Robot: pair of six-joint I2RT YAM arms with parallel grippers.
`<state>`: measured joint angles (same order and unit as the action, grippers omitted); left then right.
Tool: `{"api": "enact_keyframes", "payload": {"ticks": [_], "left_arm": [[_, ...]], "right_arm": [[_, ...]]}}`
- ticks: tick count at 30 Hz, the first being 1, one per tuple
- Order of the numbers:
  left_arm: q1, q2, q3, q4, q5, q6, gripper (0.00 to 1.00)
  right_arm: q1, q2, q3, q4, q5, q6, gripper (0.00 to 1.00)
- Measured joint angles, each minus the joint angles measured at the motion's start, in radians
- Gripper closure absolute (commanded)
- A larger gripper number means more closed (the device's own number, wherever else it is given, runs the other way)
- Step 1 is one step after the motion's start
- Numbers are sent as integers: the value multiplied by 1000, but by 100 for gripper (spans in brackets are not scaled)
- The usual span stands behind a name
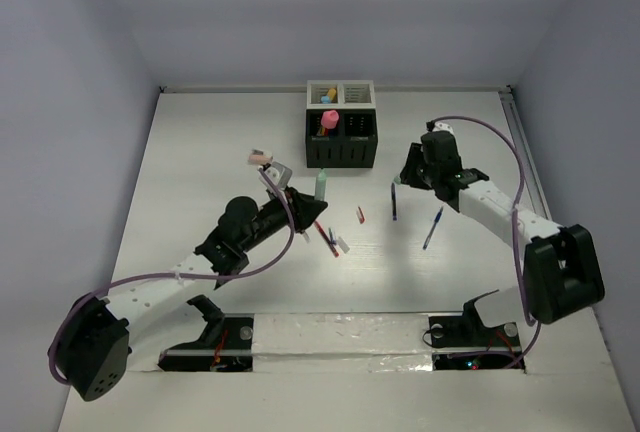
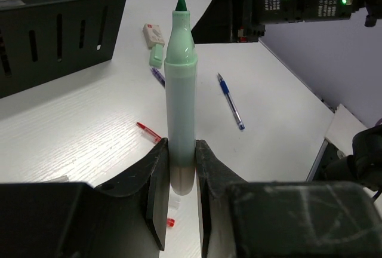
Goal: Sort the stationery into containers
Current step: Move the pen cap to the center of the board.
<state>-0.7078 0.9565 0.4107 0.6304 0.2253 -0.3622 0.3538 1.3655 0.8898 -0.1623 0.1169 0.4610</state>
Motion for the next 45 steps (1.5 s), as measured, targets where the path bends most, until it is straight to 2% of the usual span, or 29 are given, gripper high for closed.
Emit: {"api": "enact_keyframes", "payload": {"ticks": [5, 8, 9, 14, 27, 34, 36, 40, 41, 43, 45], "left_arm": [[-4, 0, -12, -8, -14, 10, 100], [-4, 0, -12, -8, -20, 14, 100], [-4, 0, -12, -8, -21, 14, 100], [-4, 8, -12, -6, -19, 14, 100], [-12, 24, -12, -7, -16, 17, 100], [-13, 37, -12, -8, -16, 21, 100], [-13, 37, -12, -8, -16, 22, 100], [-13, 37, -12, -8, -16, 24, 100], [-13, 37, -12, -8, -16, 24, 100], [-13, 37, -12, -8, -16, 24, 100], [-13, 37, -12, -8, -16, 25, 100]], "right_arm": [[-8, 152, 98, -98, 82, -58, 61], [-9, 208, 125, -108, 89, -80, 54], [-14, 224, 128, -108, 85, -83, 47], [-19, 310, 133, -98, 40, -92, 45], [-63, 451, 195, 28, -76, -54, 49], [-95, 484, 204, 141, -99, 40, 60], [-110, 484, 202, 180, -102, 77, 59], [-135, 484, 196, 231, -104, 119, 48], [-138, 484, 196, 230, -104, 122, 49], [-140, 484, 196, 229, -110, 116, 59], [-140, 484, 198, 223, -130, 90, 60]]}}
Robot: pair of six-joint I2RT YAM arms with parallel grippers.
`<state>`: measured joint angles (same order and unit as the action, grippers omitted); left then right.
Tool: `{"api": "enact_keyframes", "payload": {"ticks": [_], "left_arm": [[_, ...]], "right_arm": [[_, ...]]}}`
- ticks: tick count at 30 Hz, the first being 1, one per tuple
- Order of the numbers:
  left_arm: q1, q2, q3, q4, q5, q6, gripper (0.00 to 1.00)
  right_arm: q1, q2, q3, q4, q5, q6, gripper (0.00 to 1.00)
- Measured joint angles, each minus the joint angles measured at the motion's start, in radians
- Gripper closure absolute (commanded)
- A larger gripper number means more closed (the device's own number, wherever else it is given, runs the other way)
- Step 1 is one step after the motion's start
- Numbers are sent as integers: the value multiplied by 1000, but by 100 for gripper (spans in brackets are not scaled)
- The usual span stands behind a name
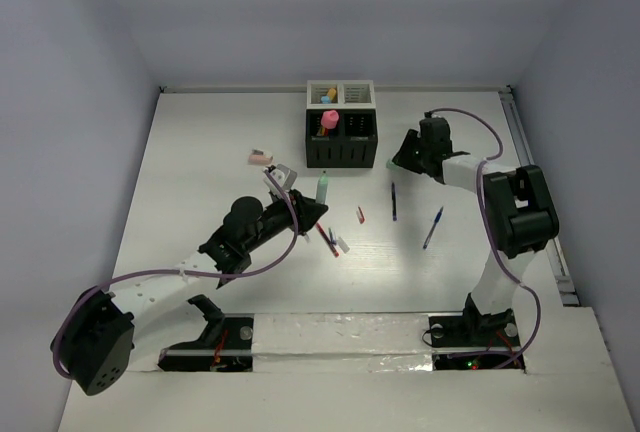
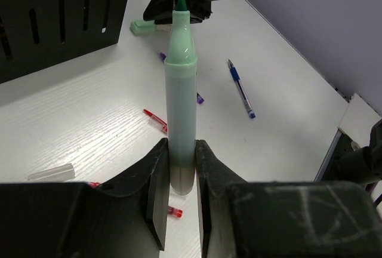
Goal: Sort the stationery into containers
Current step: Move the pen cap to the center of the board, then pick up the pen from the center of the board.
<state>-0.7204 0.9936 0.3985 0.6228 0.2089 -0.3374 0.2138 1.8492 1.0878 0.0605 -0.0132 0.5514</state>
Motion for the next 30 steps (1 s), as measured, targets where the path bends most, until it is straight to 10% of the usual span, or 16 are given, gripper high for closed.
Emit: {"api": "enact_keyframes", "payload": {"ticks": [16, 30], "left_arm": [[0, 38, 0, 0, 0, 0, 100], [0, -8, 0, 5, -8, 0, 100]], "right_arm": [[0, 81, 275, -251, -165, -663, 34], [1, 259, 456, -481, -231, -838, 40]]}}
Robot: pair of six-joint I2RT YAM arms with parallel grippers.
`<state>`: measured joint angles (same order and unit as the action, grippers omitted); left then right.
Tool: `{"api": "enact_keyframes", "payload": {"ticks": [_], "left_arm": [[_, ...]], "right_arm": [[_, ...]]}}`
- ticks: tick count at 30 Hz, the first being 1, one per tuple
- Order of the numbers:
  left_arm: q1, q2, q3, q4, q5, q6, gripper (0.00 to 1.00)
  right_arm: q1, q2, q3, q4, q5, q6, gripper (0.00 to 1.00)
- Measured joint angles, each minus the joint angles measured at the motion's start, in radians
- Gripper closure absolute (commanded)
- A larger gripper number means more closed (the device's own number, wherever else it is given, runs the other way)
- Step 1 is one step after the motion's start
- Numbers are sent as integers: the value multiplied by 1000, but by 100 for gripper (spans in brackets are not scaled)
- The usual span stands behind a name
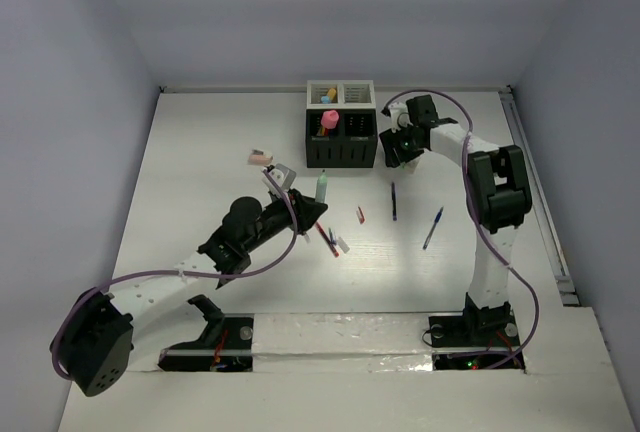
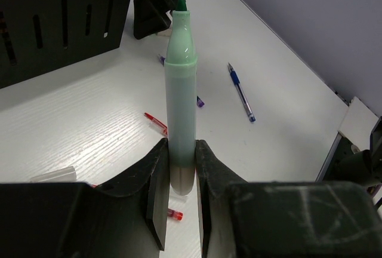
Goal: Sort the stationery into containers
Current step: Pick up the pen from the center of the board.
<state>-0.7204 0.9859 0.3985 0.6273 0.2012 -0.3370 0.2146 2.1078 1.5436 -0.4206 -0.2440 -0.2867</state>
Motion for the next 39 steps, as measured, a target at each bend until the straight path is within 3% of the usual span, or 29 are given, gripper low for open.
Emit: {"api": "enact_keyframes", "payload": {"ticks": [9, 11, 12, 16, 22, 26, 31, 35, 39], "left_arm": [[0, 0, 0, 0, 1, 0, 100], [0, -1, 0, 0, 0, 0, 100], [0, -2, 0, 0, 0, 0, 100], [0, -2, 0, 0, 0, 0, 100], [-10, -2, 0, 0, 0, 0, 100], [-11, -2, 0, 0, -1, 0, 100], [-11, -1, 0, -5, -14, 0, 100], [-11, 11, 0, -5, -23, 0, 100], [-11, 39, 0, -6, -29, 0, 100]], "right_arm": [[0, 0, -8, 14, 17, 79, 49], [0, 0, -8, 18, 35, 97, 56], [0, 0, -8, 20, 47, 106, 66], [0, 0, -14, 37, 89, 158, 80], [1, -51, -72, 71, 144, 261, 84], [1, -208, -178, 122, 154, 360, 84], [26, -591, -408, 330, 106, 530, 83], [176, -769, -529, 547, 98, 661, 83], [354, -767, -599, 690, 99, 753, 83]]}}
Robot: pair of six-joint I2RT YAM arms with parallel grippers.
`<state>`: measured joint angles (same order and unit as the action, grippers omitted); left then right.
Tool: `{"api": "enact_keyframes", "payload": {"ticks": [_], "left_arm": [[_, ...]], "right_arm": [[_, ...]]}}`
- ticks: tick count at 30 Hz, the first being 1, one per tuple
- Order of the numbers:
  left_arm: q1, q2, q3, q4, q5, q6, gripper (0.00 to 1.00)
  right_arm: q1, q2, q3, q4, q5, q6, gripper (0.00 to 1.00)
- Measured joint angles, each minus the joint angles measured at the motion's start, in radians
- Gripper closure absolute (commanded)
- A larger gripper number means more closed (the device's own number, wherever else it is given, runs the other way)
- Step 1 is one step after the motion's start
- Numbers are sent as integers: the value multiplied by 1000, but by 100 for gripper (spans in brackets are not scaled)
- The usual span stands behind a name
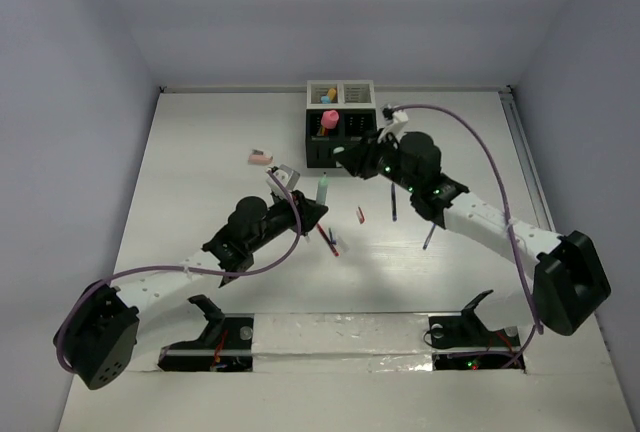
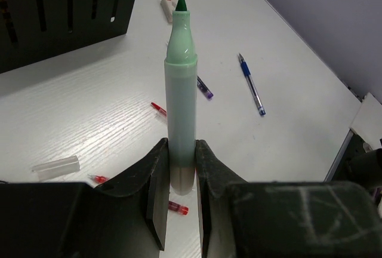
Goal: Sort the stationery into containers
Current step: Pick up the pen from the center of the board, then close the pen cap on the pen.
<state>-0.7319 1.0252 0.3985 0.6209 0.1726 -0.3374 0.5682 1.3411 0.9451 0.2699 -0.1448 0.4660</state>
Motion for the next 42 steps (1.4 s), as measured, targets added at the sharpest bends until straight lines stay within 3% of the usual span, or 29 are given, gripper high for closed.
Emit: {"api": "enact_keyframes", "payload": {"ticks": [7, 17, 36, 42], "left_arm": [[0, 7, 0, 0, -10, 0, 100], [0, 7, 0, -2, -19, 0, 100], [0, 3, 0, -23, -58, 0, 100], [0, -17, 0, -35, -64, -1, 100]], "right_arm": [[161, 61, -29, 154, 80, 59, 82], [185, 67, -36, 282, 177, 66, 82], [253, 66, -126, 317, 220, 64, 81], [271, 66, -162, 396, 242, 66, 79]]}}
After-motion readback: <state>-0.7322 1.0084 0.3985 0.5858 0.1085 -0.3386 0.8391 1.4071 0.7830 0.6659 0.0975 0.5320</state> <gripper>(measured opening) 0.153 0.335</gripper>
